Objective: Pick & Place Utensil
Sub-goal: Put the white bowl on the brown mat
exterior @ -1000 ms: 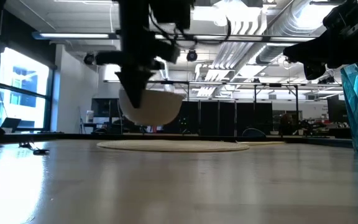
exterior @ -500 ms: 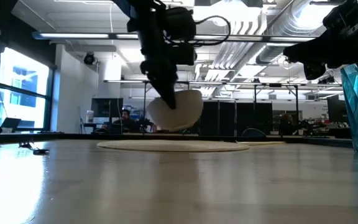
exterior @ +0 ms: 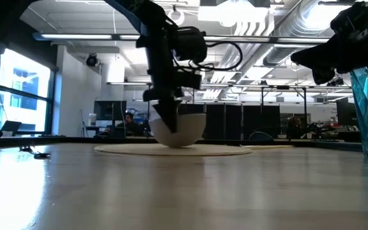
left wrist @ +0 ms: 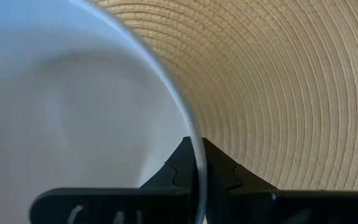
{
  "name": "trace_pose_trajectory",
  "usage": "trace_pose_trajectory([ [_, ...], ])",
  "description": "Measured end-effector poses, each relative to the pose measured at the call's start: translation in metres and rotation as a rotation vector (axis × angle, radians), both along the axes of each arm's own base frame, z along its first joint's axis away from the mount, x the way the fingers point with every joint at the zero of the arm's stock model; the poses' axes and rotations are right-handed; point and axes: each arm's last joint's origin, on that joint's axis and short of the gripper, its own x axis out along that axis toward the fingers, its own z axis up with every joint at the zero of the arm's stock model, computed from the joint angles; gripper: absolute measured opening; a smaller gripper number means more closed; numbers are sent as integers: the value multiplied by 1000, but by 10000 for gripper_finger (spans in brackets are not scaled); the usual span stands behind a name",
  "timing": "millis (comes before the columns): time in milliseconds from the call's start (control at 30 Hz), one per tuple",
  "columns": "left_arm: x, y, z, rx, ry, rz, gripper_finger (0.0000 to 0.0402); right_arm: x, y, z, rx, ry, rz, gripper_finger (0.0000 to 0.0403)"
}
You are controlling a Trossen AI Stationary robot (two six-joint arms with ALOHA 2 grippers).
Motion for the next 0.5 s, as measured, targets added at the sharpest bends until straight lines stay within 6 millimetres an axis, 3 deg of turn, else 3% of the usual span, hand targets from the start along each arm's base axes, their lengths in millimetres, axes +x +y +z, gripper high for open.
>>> trace_pose_trajectory([
  [500,-2,-4,3,-21,2,19,17,0,0,0,0,-2,1,12],
])
